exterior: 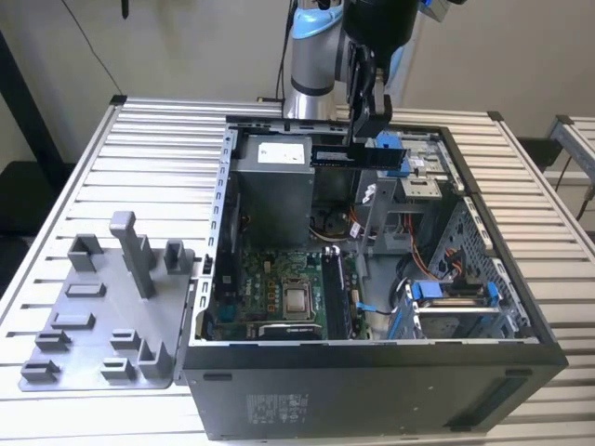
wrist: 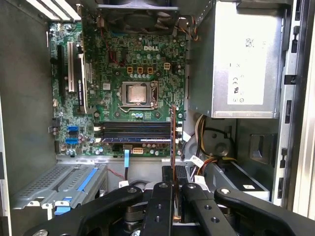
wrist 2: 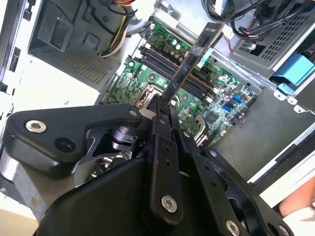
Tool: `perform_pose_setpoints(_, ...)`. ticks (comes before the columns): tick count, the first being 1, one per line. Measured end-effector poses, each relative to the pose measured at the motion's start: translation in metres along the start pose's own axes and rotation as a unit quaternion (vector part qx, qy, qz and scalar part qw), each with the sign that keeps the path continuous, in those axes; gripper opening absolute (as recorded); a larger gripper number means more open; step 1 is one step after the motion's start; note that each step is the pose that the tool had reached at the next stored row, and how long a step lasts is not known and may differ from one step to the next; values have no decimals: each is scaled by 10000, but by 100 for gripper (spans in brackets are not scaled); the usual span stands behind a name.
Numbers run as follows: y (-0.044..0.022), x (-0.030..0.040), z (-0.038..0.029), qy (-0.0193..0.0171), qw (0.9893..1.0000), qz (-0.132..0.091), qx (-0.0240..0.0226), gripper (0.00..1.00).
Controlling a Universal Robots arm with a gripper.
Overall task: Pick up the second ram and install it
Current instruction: 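Insert the second ram into the second slot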
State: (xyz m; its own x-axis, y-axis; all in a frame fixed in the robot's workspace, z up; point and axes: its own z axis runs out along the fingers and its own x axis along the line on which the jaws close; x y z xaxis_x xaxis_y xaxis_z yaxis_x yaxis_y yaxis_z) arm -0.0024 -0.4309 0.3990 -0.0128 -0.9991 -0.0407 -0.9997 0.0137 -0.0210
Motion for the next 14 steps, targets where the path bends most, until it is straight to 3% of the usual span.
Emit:
perform_pose_setpoints(7, 0, 0, 3, 2, 10000, 70, 3, 14)
perform_pose_setpoints(14, 0, 1, 9, 8, 9993, 381, 15, 14)
